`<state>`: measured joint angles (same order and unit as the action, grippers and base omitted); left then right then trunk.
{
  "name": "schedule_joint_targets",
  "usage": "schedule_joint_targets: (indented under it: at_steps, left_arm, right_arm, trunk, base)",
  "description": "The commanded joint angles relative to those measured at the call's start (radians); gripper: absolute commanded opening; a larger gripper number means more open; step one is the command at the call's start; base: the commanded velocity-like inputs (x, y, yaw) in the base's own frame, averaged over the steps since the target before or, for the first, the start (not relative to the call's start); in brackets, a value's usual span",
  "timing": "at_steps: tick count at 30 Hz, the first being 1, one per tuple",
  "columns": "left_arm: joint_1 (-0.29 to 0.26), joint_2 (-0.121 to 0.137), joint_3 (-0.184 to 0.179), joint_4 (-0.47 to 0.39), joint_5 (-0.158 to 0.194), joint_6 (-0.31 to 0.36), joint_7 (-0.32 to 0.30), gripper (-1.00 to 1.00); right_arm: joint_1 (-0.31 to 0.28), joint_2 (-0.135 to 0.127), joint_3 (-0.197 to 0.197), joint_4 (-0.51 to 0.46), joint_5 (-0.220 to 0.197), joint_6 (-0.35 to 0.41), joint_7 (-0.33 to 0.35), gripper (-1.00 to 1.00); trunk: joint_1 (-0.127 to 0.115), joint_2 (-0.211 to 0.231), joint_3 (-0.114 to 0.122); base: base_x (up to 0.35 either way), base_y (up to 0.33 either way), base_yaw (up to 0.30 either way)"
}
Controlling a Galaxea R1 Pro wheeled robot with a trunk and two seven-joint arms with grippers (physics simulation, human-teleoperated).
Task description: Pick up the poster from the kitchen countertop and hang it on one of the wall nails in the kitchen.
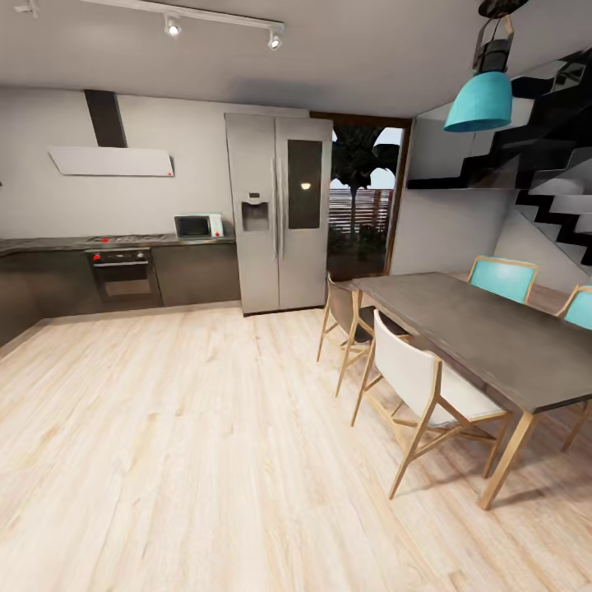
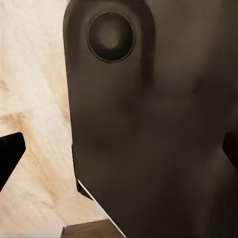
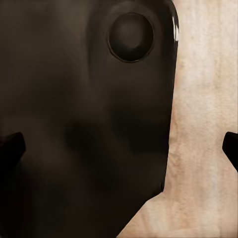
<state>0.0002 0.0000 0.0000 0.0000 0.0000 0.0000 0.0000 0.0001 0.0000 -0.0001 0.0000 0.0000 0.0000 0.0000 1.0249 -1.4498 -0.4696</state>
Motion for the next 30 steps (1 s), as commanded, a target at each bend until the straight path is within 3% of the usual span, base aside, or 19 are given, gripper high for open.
schedule_joint_targets:
  at_steps: [1,4,25,30]
  left_arm:
    - [0.000,0.000,0.000,0.000,0.000,0.000,0.000,1.00]
    - [0.003,-0.007,0.003,0.003,0.003,-0.002,-0.014,1.00]
    - [0.003,-0.007,0.003,0.003,0.002,-0.002,-0.014,1.00]
    - [0.031,-0.035,0.008,-0.025,-0.003,-0.016,-0.005,1.00]
  right_arm:
    - [0.000,0.000,0.000,0.000,0.000,0.000,0.000,1.00]
    - [-0.002,0.013,0.005,0.000,0.000,0.014,0.001,1.00]
    - [-0.002,0.013,0.005,0.000,0.001,0.015,0.001,1.00]
    - [-0.031,-0.005,0.002,-0.025,0.002,-0.009,0.000,1.00]
  trunk:
    - [0.000,0.000,0.000]
    - [0.000,0.000,0.000]
    - [0.000,0.000,0.000]
    - [0.000,0.000,0.000]
  base:
    - [0.000,0.000,0.000]
    - [0.000,0.000,0.000]
    - [0.000,0.000,0.000]
    - [0.000,0.000,0.000]
